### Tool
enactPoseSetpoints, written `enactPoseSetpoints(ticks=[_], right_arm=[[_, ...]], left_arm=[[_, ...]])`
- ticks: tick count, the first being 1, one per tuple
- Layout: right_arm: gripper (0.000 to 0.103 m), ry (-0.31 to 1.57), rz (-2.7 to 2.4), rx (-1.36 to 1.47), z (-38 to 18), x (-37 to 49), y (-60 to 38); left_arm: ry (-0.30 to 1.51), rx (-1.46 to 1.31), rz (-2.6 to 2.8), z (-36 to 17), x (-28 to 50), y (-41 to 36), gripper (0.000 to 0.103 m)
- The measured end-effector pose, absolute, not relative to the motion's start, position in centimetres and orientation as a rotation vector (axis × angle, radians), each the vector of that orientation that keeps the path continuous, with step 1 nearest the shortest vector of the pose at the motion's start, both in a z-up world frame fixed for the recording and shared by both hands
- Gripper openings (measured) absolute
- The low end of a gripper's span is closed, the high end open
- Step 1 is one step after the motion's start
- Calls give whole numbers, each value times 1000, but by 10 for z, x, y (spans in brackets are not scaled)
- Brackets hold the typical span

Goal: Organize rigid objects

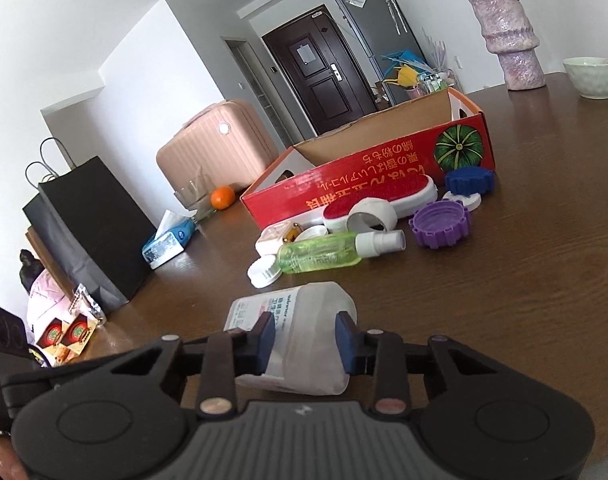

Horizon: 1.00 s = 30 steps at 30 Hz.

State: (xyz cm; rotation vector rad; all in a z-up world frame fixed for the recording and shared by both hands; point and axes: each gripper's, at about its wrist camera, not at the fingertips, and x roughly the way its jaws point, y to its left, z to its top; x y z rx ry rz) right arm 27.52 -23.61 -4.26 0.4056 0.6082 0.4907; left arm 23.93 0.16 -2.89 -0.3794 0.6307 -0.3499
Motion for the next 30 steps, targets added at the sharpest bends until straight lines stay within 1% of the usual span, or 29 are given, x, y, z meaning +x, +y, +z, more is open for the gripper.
enactPoseSetpoints(ticks=[7, 10, 12, 16, 24, 30], right_arm=[[32, 621, 494, 412, -47, 270, -240], [32, 624, 500, 425, -49, 271, -241], [31, 623, 504, 427, -50, 271, -240], [27, 586, 494, 414, -44, 265, -242], [27, 409, 501, 364, 4, 285, -251], [27, 304, 486, 329, 40, 346, -255]], left_arm=[[613, -387, -330, -30, 238, 4, 32], [643, -416, -339, -33, 245, 9, 32], [643, -444, -346, -34, 245, 11, 31], [587, -434, -360, -26, 241, 7, 29], [426, -423, -396, 22, 281, -1, 29], [349, -394, -389, 60, 352, -10, 29]])
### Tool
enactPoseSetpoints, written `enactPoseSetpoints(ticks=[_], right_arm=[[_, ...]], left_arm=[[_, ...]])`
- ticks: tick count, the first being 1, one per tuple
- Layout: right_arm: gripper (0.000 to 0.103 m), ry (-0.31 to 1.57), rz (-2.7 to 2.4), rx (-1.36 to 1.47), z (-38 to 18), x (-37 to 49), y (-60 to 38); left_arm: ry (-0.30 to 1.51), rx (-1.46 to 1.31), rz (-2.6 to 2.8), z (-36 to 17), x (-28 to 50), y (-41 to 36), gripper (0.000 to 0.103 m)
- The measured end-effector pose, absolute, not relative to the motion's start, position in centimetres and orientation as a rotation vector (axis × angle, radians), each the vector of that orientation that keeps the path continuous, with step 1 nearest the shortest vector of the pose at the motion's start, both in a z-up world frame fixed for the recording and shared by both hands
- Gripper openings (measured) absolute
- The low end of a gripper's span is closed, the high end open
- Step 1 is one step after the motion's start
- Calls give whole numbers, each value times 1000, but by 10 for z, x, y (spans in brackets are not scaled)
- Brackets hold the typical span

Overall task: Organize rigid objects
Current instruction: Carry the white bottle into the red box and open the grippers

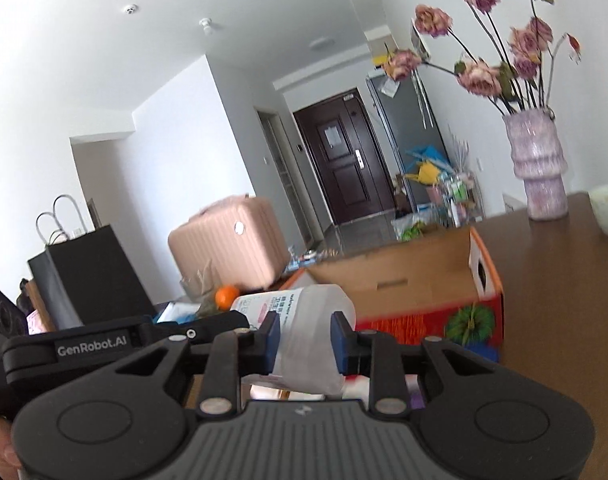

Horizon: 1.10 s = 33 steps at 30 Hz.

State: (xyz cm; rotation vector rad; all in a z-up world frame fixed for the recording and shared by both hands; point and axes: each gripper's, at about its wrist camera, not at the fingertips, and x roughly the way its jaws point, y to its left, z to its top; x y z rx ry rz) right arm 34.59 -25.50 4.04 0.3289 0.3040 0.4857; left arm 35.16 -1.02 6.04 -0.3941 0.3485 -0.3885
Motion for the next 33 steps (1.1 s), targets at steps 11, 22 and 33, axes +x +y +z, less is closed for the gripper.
enactPoseSetpoints(ticks=[11, 22, 33], right_arm=[[27, 420, 460, 369, 62, 565, -246], [27, 660, 260, 228, -2, 684, -216], [61, 501, 287, 167, 74, 587, -267]], left_arm=[[517, -461, -297, 59, 570, -7, 28], [731, -484, -170, 0, 661, 5, 34], [587, -152, -137, 75, 550, 31, 77]])
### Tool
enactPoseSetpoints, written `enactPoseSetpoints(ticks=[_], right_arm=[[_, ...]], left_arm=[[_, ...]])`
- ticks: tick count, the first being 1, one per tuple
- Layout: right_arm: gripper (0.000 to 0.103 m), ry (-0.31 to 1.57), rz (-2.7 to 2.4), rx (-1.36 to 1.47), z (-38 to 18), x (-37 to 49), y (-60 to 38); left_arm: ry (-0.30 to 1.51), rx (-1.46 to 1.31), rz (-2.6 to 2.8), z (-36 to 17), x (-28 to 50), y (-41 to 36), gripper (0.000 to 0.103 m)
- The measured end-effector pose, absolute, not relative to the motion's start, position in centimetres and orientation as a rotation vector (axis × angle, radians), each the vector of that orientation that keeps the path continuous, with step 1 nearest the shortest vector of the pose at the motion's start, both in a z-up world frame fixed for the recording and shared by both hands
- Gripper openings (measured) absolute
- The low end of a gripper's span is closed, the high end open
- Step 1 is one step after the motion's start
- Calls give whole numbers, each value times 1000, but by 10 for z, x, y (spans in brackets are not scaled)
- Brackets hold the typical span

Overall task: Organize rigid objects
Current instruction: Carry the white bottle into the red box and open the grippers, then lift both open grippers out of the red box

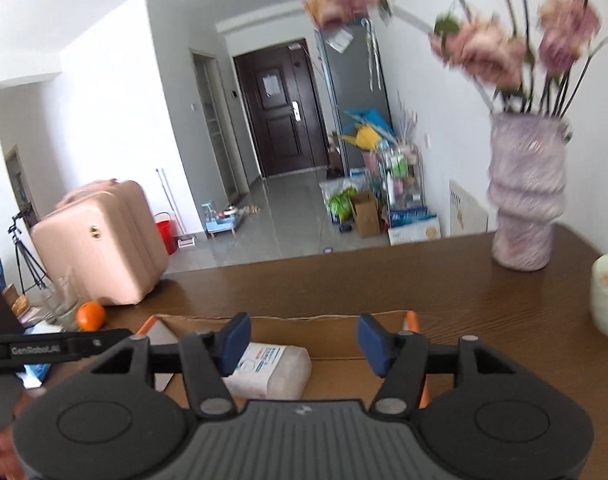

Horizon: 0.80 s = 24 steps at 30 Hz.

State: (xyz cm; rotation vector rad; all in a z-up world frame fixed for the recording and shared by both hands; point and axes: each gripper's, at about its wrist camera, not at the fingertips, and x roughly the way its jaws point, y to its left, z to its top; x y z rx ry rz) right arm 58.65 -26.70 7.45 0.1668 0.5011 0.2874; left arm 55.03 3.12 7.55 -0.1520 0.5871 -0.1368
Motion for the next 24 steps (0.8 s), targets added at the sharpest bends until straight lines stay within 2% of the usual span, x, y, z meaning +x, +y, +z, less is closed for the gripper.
enactPoseSetpoints(ticks=[9, 14, 24], right_arm=[[82, 407, 326, 136, 113, 462, -279], [88, 344, 361, 104, 107, 379, -272], [94, 188, 327, 121, 57, 223, -265]], left_arm=[[476, -1, -141, 104, 411, 59, 98], [393, 47, -148, 98, 322, 68, 103], [229, 38, -62, 63, 163, 75, 103]])
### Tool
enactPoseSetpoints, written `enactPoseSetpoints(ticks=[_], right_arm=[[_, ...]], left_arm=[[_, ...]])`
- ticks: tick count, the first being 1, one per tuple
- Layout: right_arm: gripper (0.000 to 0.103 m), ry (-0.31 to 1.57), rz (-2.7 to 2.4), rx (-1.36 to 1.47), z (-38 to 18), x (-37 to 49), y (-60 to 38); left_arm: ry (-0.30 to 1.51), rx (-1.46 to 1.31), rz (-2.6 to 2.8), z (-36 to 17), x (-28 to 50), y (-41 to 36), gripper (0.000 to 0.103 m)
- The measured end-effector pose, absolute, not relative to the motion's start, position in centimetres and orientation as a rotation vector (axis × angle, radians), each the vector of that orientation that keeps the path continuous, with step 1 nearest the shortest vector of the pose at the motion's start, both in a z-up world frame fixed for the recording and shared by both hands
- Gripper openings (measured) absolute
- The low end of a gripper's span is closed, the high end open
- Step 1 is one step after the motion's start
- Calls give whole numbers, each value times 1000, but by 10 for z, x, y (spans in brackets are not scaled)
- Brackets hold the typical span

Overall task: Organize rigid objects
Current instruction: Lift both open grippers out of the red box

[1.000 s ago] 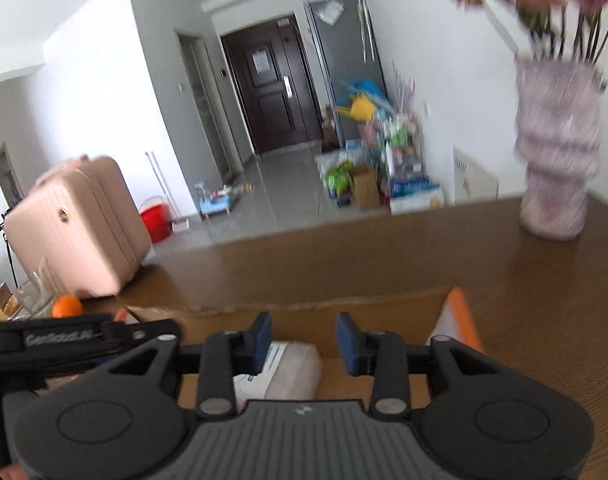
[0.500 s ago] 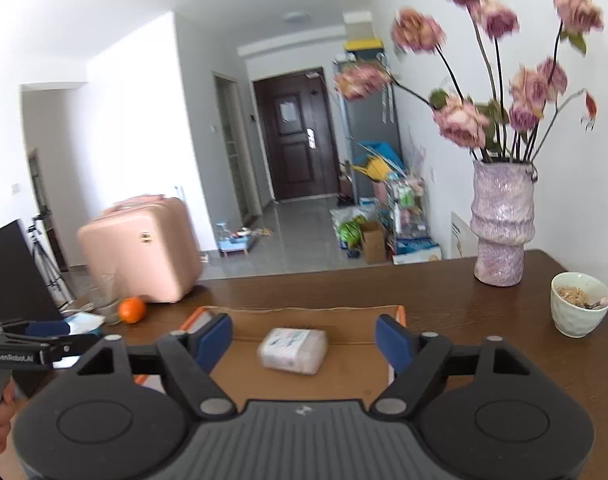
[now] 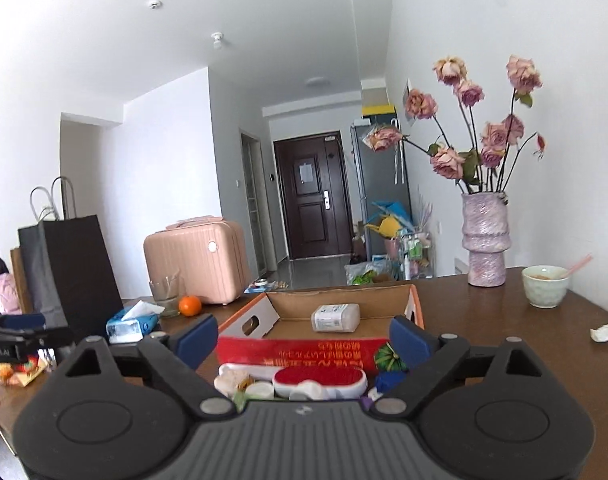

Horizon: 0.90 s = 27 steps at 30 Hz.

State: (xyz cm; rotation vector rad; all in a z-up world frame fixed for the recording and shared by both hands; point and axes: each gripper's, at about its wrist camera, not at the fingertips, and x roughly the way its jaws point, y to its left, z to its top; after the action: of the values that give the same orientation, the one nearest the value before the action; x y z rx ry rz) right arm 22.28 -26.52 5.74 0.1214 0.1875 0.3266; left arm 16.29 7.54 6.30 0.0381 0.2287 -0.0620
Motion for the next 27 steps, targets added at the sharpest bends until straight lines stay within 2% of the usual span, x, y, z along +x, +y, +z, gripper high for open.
enactPoseSetpoints(ticks=[3, 10, 14, 18, 27], right_arm=[[100, 158, 293, 97, 44, 181, -264], [102, 182, 261, 64, 16, 115, -269], [103, 157, 207, 33, -6, 95, -271], [103, 216, 207, 77, -21, 93, -271], [103, 216, 213, 23, -31, 102, -265]], left_arm=[[216, 0, -73, 54, 120, 86, 103], [298, -35, -119, 28, 66, 98, 103], [351, 29, -93, 6, 60, 97, 103], [352, 0, -94, 4, 59, 102, 103], [367, 22, -94, -3, 82, 88, 103]])
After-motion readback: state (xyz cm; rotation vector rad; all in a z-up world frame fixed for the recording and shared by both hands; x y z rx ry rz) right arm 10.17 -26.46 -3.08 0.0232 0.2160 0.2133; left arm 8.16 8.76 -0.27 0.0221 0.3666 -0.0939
